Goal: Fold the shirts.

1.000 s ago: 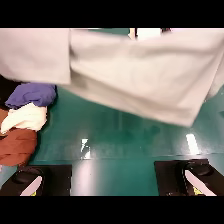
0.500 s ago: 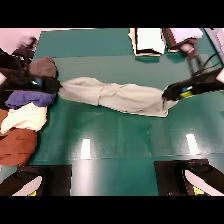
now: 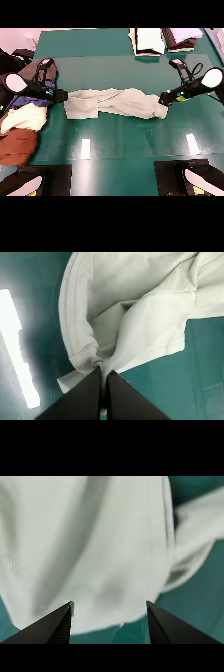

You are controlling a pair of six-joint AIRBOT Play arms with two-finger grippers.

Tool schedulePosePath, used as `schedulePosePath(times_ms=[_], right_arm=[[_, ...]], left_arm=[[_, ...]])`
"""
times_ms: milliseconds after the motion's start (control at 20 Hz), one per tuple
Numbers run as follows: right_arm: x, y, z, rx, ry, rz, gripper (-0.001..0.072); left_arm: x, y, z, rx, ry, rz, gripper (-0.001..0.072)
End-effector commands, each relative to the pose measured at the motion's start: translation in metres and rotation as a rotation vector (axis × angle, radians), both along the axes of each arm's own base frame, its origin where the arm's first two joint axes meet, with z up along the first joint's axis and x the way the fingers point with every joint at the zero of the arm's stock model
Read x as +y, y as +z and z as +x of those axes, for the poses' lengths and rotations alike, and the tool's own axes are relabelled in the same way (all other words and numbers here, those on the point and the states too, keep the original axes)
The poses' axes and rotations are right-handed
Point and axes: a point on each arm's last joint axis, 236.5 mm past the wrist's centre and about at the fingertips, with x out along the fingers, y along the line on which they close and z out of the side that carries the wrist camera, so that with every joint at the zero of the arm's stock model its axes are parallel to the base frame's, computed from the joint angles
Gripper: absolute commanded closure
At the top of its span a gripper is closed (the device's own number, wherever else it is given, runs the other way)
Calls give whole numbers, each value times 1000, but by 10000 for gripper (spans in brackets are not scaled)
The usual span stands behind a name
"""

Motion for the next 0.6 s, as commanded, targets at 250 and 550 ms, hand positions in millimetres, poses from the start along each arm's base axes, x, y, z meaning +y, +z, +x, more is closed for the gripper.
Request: schedulePosePath(times_ms=[250, 550], right_arm=[[-21, -52, -23, 139, -162, 221, 180], [-18, -16, 34, 34, -128, 240, 182]], left_arm=[[-1, -2, 0, 4, 3, -6, 682], [-1, -2, 0, 4, 3, -5, 682]])
